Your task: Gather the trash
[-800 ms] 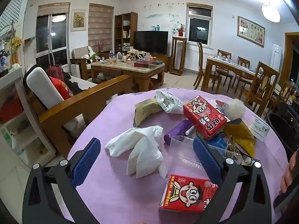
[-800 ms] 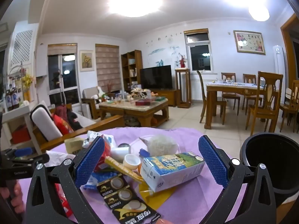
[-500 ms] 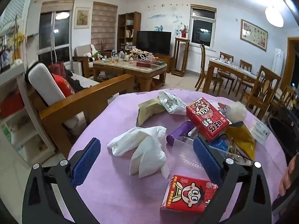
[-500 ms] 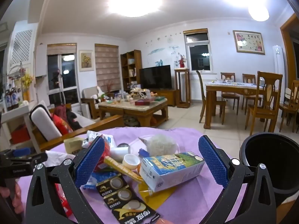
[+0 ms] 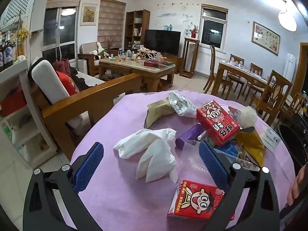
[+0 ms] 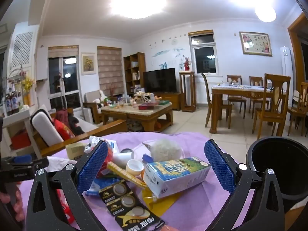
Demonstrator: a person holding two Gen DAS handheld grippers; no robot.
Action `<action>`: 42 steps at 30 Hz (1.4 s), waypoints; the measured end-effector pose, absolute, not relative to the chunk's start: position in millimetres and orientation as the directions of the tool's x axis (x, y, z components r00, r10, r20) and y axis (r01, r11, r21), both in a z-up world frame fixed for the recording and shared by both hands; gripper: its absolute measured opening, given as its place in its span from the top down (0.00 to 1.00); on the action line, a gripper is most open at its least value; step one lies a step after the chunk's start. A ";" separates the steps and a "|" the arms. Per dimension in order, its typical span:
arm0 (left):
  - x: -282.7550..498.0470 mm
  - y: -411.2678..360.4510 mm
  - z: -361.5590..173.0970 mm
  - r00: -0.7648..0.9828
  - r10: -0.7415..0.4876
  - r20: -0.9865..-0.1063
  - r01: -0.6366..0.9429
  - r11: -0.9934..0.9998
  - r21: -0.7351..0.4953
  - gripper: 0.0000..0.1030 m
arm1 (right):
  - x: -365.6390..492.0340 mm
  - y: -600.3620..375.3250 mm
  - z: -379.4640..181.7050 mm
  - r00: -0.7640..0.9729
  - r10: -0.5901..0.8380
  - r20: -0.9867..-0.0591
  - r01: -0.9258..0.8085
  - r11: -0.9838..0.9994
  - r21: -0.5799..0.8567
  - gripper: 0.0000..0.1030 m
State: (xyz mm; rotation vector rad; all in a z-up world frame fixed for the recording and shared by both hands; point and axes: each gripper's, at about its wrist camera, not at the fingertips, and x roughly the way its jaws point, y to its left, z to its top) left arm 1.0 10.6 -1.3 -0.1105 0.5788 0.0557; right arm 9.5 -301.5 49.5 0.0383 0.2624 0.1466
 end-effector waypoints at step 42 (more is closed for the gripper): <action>0.1 16.4 -0.8 0.833 0.027 -0.553 -0.105 0.988 -0.110 0.05 | 8.7 -302.5 49.3 0.957 0.151 -0.247 -0.140 0.988 0.062 0.04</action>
